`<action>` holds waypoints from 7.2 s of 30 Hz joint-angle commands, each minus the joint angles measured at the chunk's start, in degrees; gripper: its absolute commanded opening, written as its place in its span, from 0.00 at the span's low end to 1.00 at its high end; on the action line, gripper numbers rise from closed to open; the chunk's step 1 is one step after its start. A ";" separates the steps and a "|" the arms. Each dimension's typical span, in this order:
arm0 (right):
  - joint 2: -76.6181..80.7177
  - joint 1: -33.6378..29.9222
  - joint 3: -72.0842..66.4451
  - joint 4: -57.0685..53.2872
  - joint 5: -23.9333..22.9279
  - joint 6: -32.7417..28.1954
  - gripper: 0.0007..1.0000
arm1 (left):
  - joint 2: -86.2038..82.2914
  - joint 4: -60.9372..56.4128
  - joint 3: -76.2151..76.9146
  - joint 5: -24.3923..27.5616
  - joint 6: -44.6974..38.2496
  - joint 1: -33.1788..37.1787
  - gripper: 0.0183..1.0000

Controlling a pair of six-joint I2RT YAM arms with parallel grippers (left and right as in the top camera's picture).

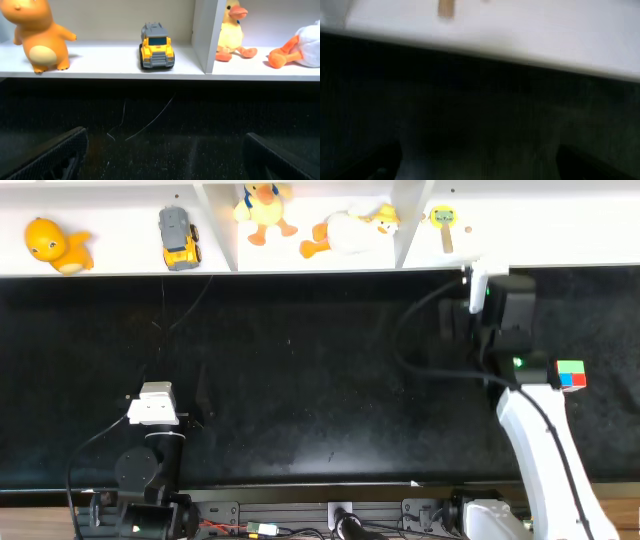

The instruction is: Store Toys

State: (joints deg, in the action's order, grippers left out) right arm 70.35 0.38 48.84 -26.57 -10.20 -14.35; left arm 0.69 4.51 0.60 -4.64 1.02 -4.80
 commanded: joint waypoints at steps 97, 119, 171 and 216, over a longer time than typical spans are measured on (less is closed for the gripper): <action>21.18 -49.44 9.55 -15.96 30.08 -31.67 1.00 | -0.52 0.09 -0.13 0.07 -1.25 0.00 1.00; 23.82 -49.42 9.51 -16.81 27.06 -29.94 0.93 | -0.52 0.07 -0.13 0.07 -1.25 0.00 1.00; 20.41 -33.66 30.80 -14.03 23.67 -21.31 0.51 | -0.52 0.07 -0.13 0.07 -1.25 0.00 1.00; 43.54 -23.32 50.47 -10.43 18.71 -14.10 0.99 | -0.52 0.09 -0.13 0.07 -1.25 0.00 1.00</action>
State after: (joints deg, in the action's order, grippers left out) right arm 113.45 -23.20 97.23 -37.52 9.06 -28.69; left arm 0.69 4.49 0.62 -4.69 1.02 -4.80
